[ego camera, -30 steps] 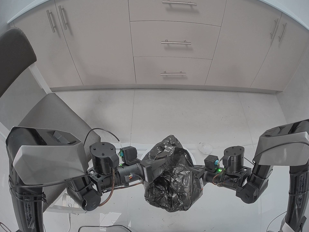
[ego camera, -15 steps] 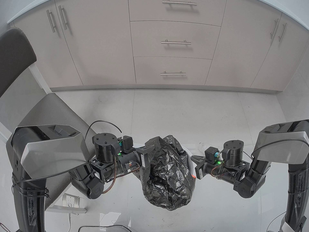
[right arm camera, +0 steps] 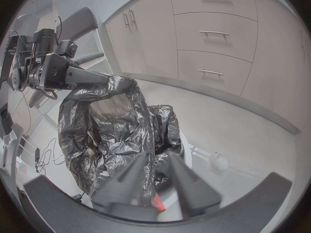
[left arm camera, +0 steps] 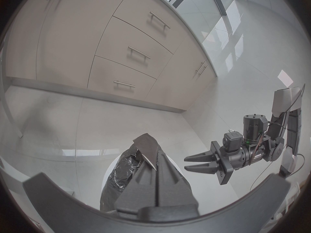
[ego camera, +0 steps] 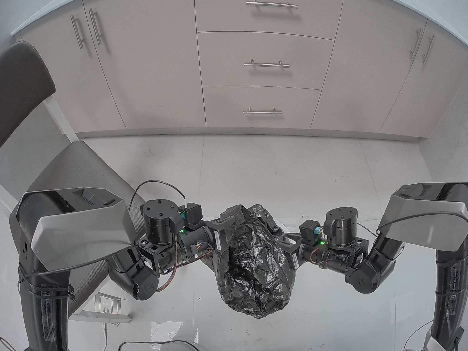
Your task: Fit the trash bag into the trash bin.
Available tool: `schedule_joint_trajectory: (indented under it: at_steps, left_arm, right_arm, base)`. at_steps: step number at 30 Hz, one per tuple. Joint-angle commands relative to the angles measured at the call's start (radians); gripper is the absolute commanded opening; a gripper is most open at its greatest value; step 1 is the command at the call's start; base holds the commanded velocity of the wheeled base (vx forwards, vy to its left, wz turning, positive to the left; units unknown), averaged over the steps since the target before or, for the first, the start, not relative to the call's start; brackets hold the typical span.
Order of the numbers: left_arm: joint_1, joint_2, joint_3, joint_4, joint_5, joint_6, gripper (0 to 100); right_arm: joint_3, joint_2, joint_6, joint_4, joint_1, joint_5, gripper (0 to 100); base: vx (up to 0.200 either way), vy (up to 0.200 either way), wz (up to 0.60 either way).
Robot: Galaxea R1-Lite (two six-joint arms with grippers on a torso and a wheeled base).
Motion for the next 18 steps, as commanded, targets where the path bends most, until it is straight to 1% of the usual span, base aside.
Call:
schedule_joint_trajectory:
  at_steps: [1,6,12,14,18]
  left_arm:
    - [-0.002,-0.006,-0.001,0.0,0.0,-0.001,0]
    - [-0.002,-0.006,-0.001,-0.003,-0.002,-0.003,0]
    - [-0.005,-0.005,-0.001,-0.006,-0.002,-0.003,0]
    - [-0.007,-0.005,0.0,-0.006,-0.002,-0.003,0]
    - [-0.008,-0.003,-0.001,-0.006,-0.002,-0.003,0]
  right_arm:
    - [-0.041,-0.008,0.0,0.036,0.017,0.0,100]
    - [-0.079,-0.006,0.0,0.09,0.036,-0.003,100]
    - [-0.15,0.038,-0.001,0.128,0.046,-0.055,100]
    - [-0.191,0.058,-0.001,0.148,0.04,-0.078,100]
    - [-0.254,0.09,-0.001,0.191,0.026,-0.097,100]
  base:
    - [0.0,0.0,0.0]
    - [0.0,0.0,0.0]
    - [0.0,0.0,0.0]
    - [0.0,0.0,0.0]
    - [0.0,0.0,0.0]
